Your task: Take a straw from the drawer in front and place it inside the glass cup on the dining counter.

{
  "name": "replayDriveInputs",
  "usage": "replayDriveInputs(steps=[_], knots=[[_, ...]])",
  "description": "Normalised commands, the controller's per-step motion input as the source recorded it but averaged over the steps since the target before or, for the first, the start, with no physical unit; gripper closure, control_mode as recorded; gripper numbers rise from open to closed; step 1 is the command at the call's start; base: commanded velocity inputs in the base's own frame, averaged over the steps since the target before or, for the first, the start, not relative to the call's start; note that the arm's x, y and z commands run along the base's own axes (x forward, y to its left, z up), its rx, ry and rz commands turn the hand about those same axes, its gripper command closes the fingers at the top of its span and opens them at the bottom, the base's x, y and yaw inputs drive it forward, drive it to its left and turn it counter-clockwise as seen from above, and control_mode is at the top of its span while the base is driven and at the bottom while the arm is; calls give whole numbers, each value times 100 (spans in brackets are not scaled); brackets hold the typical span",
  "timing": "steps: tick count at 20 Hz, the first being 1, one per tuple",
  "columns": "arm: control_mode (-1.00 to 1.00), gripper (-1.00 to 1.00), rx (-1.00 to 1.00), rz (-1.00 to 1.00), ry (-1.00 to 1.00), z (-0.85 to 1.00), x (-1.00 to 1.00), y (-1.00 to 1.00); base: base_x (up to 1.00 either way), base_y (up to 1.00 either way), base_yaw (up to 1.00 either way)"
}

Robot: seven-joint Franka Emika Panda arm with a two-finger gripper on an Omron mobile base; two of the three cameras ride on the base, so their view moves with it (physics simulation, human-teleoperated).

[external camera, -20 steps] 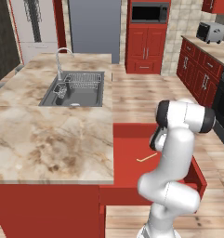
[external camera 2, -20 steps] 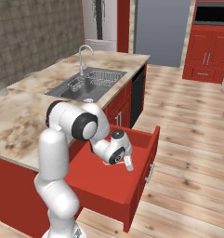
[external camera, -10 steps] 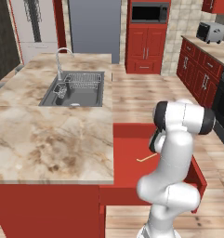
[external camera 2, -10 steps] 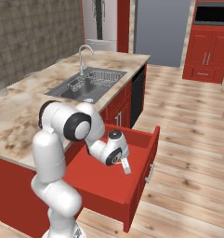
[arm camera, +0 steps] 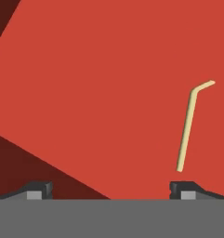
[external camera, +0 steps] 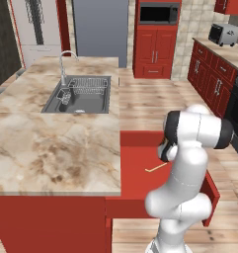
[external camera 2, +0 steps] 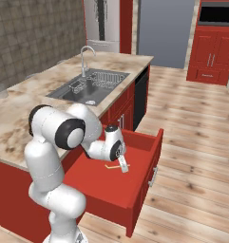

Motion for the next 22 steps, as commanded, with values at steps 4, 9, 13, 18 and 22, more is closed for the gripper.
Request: replayDriveInputs(steps=[4,9,13,18,22], knots=[[-100,-100,0,0,5,25,12,47,0,0,0],[-100,-100,0,0,2,14,5,27,0,0,0],[-100,-100,0,0,0,1,0,0,0,0,0],[-100,-100,0,0,0,-1,0,0,0,0,0],[-100,-100,0,0,0,-4,0,3,0,0,0]])
